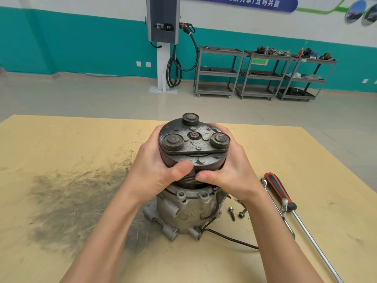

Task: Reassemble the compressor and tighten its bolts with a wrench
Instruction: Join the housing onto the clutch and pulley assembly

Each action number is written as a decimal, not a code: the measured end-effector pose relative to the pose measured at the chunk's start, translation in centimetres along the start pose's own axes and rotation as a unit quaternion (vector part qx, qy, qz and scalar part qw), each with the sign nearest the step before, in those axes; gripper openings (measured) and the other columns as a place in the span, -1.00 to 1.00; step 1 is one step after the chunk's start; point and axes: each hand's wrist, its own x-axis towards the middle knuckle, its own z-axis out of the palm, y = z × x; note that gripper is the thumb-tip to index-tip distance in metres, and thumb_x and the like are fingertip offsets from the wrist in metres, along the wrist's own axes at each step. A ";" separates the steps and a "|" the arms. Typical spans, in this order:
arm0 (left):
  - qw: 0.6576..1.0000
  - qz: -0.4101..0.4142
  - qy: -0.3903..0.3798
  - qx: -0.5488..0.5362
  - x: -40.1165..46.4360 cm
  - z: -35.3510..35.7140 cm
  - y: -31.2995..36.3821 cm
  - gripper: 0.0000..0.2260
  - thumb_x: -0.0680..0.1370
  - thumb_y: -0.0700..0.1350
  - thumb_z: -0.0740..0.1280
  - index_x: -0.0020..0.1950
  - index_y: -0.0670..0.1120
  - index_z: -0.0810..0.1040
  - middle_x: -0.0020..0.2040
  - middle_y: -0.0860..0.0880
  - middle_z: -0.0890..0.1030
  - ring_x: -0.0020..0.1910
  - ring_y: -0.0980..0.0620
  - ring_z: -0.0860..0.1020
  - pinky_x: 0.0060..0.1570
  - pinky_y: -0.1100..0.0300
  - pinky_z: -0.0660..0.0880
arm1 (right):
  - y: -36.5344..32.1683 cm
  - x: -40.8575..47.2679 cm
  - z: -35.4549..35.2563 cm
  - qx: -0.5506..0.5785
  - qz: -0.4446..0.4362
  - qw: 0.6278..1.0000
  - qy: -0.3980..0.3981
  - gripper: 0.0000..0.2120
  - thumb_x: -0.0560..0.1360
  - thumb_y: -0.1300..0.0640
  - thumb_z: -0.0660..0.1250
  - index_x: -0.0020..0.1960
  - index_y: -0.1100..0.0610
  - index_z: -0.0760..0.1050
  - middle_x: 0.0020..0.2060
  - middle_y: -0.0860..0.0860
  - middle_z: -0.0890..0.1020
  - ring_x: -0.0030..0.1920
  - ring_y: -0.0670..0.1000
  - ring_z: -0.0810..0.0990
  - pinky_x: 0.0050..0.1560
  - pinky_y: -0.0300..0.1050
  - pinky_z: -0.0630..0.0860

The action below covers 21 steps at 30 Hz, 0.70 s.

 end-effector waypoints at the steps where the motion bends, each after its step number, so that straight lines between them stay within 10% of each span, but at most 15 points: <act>1: 1.000 -0.001 -0.001 -0.005 0.0 0.0 0.1 -0.15 0.17 0.47 0.46 0.27 -0.03 0.43 0.14 0.08 0.65 0.17 0.05 0.60 0.10 0.17 0.48 | -0.1 0.0 0.0 0.000 -0.003 1.000 -0.001 0.08 0.05 -0.42 0.55 0.38 0.12 0.33 0.17 0.01 0.64 0.24 0.04 0.59 0.28 0.20 0.47; 21: 1.000 0.016 -0.002 0.016 -0.4 0.3 0.7 -0.21 0.20 0.45 0.47 0.27 0.04 0.42 0.16 0.03 0.64 0.19 -0.06 0.59 0.18 -0.17 0.50 | 0.7 0.0 -0.5 0.033 -0.027 0.999 -0.006 0.08 0.11 -0.39 0.56 0.39 0.18 0.26 0.19 0.02 0.59 0.28 0.15 0.55 0.31 0.32 0.41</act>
